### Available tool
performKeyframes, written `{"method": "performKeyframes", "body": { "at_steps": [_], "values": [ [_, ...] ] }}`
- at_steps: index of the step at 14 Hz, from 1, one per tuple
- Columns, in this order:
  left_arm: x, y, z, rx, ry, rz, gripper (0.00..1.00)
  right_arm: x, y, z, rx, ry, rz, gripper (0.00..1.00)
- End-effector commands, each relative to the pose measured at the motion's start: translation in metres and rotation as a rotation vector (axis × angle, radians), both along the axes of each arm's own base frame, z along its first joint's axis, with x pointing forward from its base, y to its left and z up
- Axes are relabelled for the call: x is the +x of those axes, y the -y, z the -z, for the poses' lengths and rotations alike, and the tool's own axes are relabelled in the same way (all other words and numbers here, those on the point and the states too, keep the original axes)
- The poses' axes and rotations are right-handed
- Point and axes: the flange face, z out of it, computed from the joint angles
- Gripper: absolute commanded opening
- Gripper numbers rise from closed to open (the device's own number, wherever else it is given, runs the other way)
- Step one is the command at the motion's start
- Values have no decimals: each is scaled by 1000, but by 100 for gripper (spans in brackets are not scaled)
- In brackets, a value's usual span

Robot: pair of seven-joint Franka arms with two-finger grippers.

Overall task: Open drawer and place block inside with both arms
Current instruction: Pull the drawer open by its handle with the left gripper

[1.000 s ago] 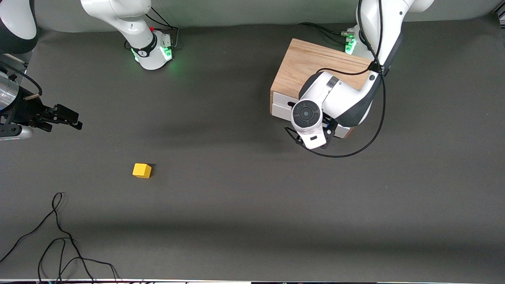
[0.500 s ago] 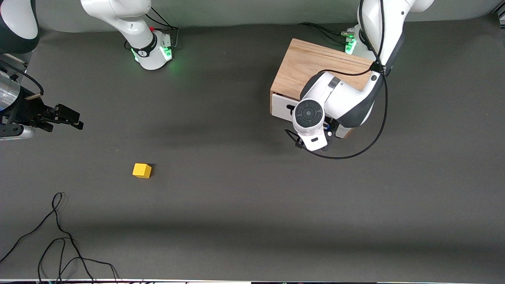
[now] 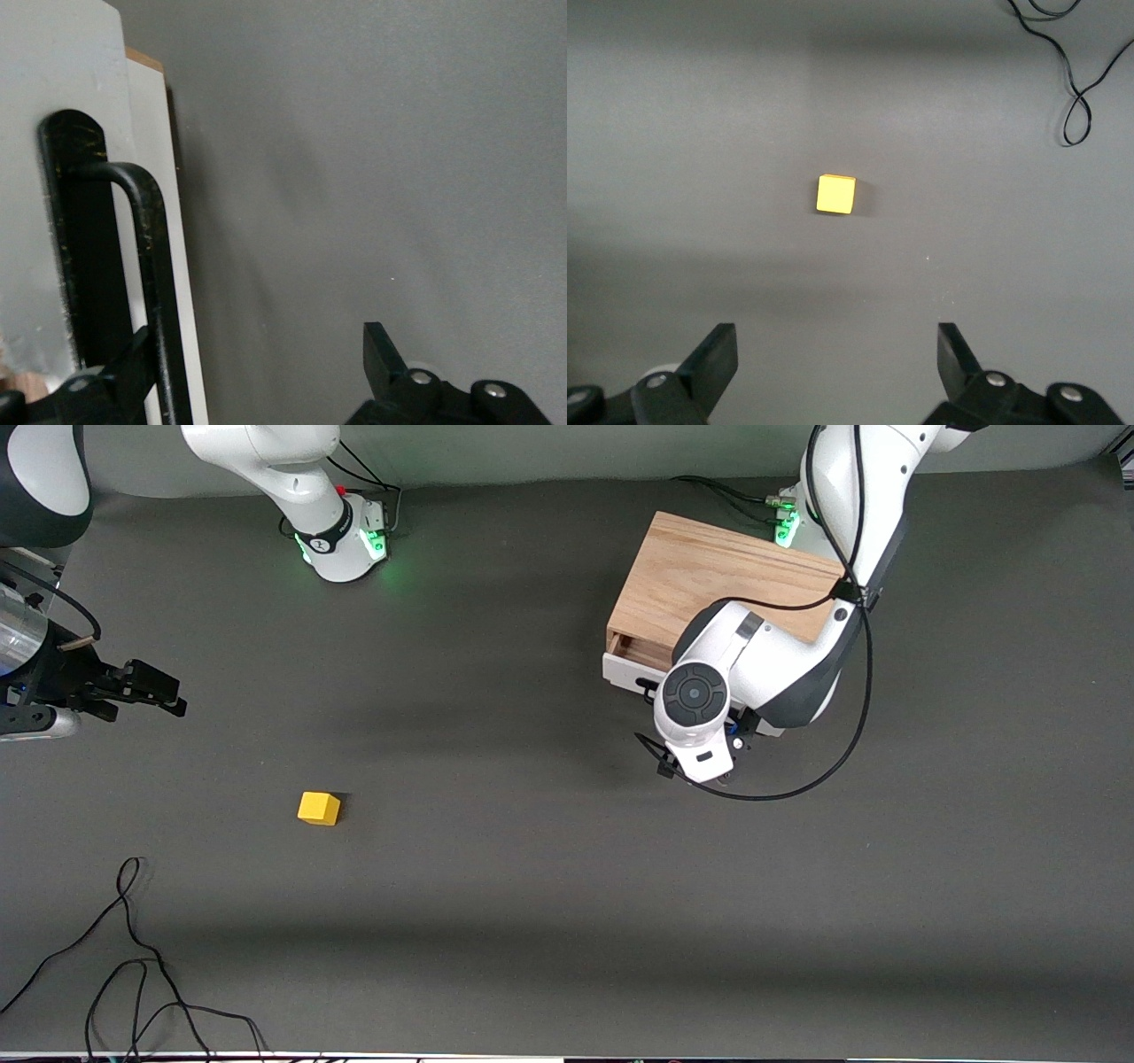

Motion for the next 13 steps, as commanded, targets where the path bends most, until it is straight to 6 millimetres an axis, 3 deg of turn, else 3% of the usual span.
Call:
{"method": "performKeyframes", "body": {
  "at_steps": [1,7,13],
  "values": [
    [21,9,0,-18,35,13,100,-1,-2,-1,-25,4,4,100],
    [39,15,2,-31,58,10,100,1,-2,1,-26,4,4,100],
    [51,24,-9,-86,137,7,100,3,-13,3,-36,7,-19,100]
  ]
}}
